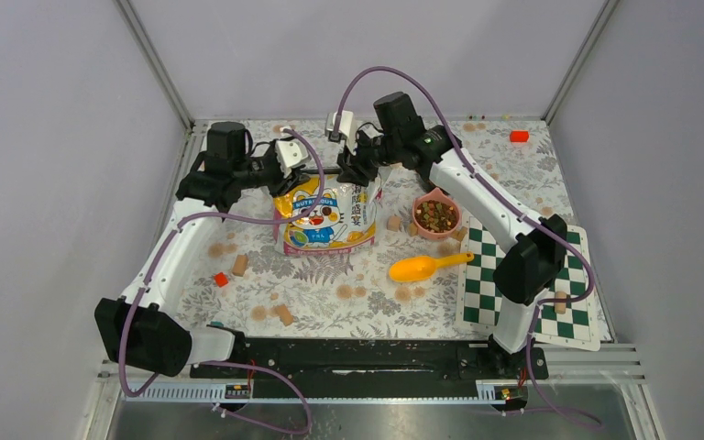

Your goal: Serve the pet food

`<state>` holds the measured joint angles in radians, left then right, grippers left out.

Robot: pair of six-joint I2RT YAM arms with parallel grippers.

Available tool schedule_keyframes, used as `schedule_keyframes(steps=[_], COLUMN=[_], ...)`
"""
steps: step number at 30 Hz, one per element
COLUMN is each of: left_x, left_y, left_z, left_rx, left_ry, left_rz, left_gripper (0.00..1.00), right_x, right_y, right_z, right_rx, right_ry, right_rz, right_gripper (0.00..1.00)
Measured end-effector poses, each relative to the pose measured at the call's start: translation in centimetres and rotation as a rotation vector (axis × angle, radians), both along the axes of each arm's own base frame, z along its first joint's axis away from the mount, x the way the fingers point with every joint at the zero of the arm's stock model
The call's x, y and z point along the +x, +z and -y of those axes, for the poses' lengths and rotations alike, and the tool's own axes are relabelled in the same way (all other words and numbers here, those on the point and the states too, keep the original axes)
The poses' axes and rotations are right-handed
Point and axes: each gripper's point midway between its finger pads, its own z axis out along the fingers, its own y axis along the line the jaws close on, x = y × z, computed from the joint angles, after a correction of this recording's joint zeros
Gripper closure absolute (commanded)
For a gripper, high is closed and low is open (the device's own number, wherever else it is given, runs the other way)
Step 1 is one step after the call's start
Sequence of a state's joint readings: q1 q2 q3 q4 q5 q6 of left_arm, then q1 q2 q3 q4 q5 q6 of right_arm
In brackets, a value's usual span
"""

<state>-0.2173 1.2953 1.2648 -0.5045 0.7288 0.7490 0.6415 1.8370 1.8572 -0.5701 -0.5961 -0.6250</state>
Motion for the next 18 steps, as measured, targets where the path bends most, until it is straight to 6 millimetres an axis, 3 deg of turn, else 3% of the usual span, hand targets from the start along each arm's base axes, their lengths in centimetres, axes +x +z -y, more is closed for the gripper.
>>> schedule_keyframes(steps=[11, 18], left_x=[-0.3, -0.6], left_y=[-0.4, -0.7], left_z=[-0.1, -0.1], left_rx=[0.020, 0.028], left_ry=[-0.015, -0.025], left_rz=[-0.003, -0.011], left_gripper=[0.66, 0.72], right_x=[-0.4, -1.2], right_y=[-0.2, 0.2], right_z=[-0.3, -0.1], right_rx=[-0.019, -0.035], right_ry=[0.023, 0.031], right_rz=[0.026, 0.049], right_gripper=[0.62, 0.76])
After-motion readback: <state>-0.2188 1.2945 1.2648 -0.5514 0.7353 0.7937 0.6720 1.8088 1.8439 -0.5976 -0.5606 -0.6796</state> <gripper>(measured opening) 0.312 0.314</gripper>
